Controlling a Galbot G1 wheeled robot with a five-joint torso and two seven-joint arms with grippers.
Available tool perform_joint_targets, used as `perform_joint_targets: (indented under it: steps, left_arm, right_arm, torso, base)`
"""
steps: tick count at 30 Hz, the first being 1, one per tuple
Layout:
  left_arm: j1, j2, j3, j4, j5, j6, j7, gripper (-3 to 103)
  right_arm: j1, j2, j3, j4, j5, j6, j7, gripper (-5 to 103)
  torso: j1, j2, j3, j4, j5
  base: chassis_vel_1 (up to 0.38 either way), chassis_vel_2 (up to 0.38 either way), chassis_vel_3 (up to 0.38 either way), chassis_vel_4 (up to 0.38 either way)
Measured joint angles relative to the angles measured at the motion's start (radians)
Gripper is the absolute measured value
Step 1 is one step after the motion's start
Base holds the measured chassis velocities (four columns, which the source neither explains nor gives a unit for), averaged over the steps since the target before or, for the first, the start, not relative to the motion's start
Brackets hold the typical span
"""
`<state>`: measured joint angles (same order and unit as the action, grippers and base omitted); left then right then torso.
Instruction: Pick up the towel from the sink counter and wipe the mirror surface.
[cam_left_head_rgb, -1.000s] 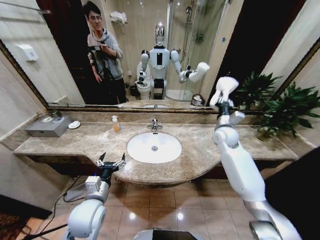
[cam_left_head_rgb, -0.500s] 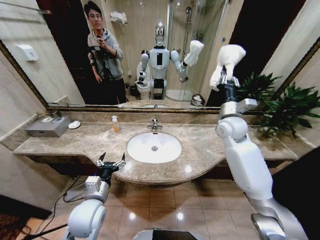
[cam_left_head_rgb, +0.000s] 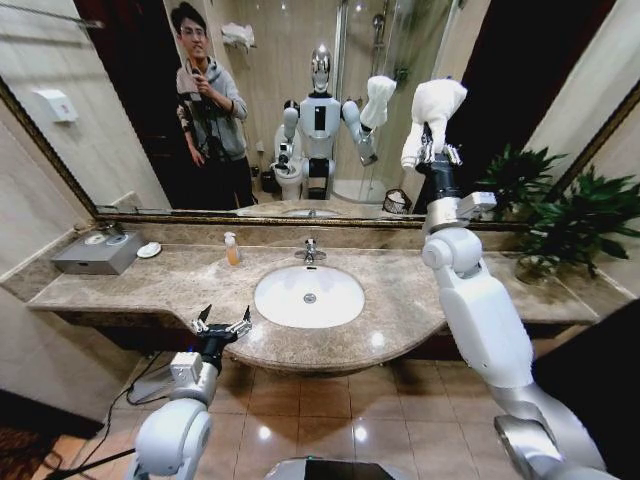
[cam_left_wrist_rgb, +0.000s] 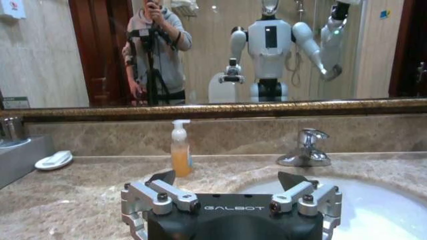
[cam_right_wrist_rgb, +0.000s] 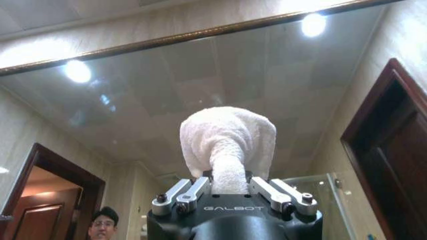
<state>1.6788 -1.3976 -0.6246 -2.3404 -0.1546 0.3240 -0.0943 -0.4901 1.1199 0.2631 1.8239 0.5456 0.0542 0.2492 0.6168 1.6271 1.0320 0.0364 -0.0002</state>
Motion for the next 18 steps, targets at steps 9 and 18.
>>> perform_joint_targets:
  steps: [9, 18]
  left_arm:
    - [0.0, 0.0, 0.0, 0.0, 0.0, 0.0, 0.0, 100]
    - [0.0, 0.0, 0.0, 0.0, 0.0, 0.0, 0.0, 100]
  right_arm:
    - [0.063, -0.028, -0.003, 0.004, 0.036, -0.005, -0.012, 17]
    - [0.257, -0.002, -0.031, -0.095, 0.052, -0.014, -0.031, 17]
  torso:
    - [0.002, -0.001, 0.001, 0.0001, 0.0009]
    - [0.0, 0.0, 0.0, -0.0001, 0.0]
  base:
    - [-0.173, 0.153, 0.216, -0.186]
    - [-0.033, 0.028, -0.01, -0.009]
